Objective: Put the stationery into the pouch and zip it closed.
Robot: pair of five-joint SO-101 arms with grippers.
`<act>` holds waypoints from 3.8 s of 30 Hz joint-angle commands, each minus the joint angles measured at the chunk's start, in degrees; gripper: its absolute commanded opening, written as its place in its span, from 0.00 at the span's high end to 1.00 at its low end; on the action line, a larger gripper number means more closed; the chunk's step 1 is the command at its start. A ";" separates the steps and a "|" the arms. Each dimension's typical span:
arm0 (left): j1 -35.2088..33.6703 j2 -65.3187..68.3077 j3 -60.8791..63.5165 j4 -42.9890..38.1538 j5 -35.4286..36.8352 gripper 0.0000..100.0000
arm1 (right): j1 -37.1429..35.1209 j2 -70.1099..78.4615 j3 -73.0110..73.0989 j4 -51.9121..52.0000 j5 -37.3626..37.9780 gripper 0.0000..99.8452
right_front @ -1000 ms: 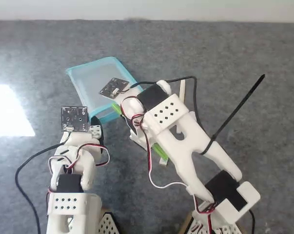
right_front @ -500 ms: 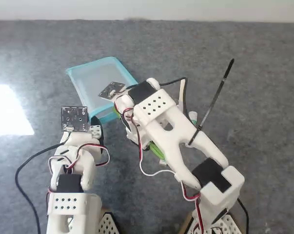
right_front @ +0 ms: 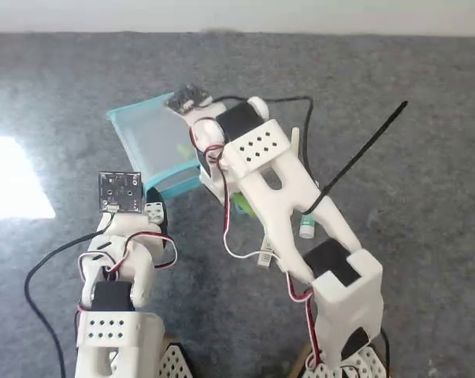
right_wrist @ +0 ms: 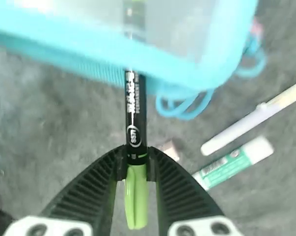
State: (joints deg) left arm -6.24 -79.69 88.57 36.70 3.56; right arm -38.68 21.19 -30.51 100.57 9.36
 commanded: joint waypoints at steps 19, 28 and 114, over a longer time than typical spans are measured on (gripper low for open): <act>0.62 -0.18 -0.48 -1.67 -0.62 0.99 | -0.75 2.07 -16.44 -11.91 4.22 0.57; 0.53 -0.18 -0.48 -1.58 -0.62 0.99 | 5.93 -13.58 -10.64 2.15 5.89 0.73; 0.79 -0.18 -0.31 -1.41 -0.53 0.99 | -6.20 -25.98 31.56 -16.13 3.78 0.99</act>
State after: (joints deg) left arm -6.24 -79.69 88.57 35.91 3.12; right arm -44.40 -10.73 8.70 83.25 11.82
